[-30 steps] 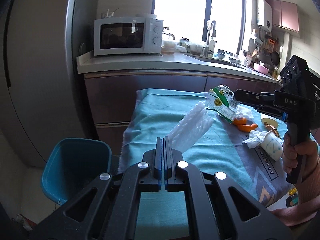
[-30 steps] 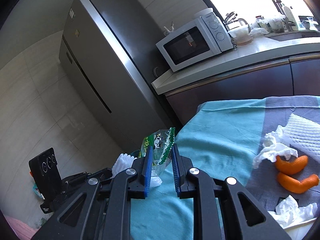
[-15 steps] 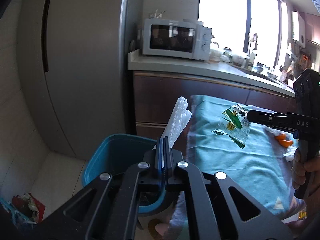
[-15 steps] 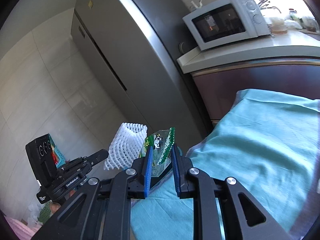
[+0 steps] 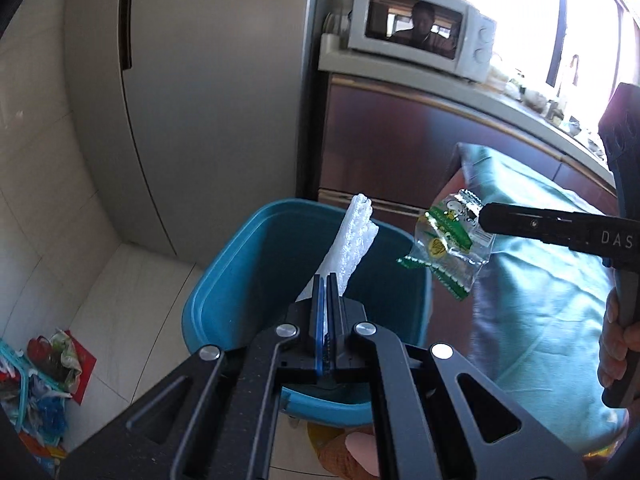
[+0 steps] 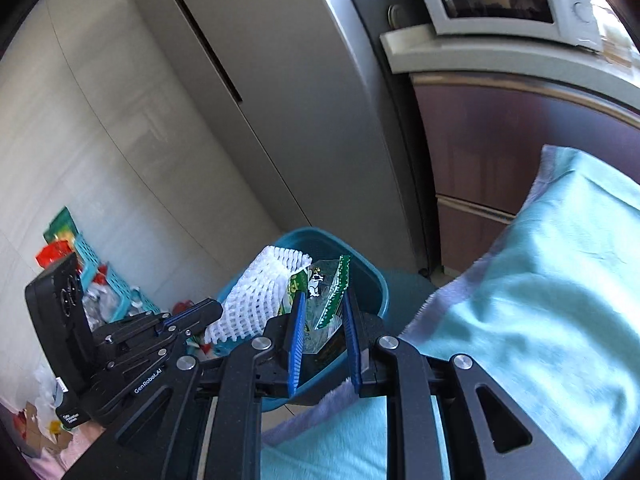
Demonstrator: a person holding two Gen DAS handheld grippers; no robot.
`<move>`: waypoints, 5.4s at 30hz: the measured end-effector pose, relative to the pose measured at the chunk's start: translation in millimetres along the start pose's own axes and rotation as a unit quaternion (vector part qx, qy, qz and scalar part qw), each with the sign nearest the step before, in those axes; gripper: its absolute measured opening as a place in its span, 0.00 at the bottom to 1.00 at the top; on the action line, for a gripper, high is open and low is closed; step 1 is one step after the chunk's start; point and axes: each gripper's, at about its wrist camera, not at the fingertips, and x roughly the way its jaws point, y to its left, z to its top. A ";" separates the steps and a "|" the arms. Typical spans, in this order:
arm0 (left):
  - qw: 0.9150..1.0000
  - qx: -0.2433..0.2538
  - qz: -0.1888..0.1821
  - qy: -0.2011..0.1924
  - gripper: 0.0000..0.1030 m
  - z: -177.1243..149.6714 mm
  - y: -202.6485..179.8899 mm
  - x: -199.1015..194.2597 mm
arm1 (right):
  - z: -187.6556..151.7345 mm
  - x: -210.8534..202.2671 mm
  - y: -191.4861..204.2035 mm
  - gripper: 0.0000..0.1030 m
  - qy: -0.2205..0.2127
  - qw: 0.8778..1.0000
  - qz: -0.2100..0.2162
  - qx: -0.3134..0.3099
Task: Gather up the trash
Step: 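Carry the foam net and bag over the blue bin and release both, then grasp the white paper cup with the right tool while the left tool grasps a white tissue, then carry the paper cup and tissue toward the blue bin, then open both tools over the blue bin to drop cup and tissue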
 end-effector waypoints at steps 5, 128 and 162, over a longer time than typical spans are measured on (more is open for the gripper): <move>1.000 -0.014 0.003 0.018 0.03 -6.9 5.4 19.8 | 3.4 24.7 4.3 0.19 0.029 0.999 -0.015 -0.003; 0.992 0.015 -0.111 -0.065 0.04 -8.8 -55.8 -94.1 | -102.1 -154.5 -8.0 0.58 -0.107 0.993 -0.003 -0.049; 0.996 -0.086 -0.001 0.001 0.04 -9.0 38.5 6.7 | -11.5 21.0 42.2 0.59 0.040 0.992 -0.001 -0.118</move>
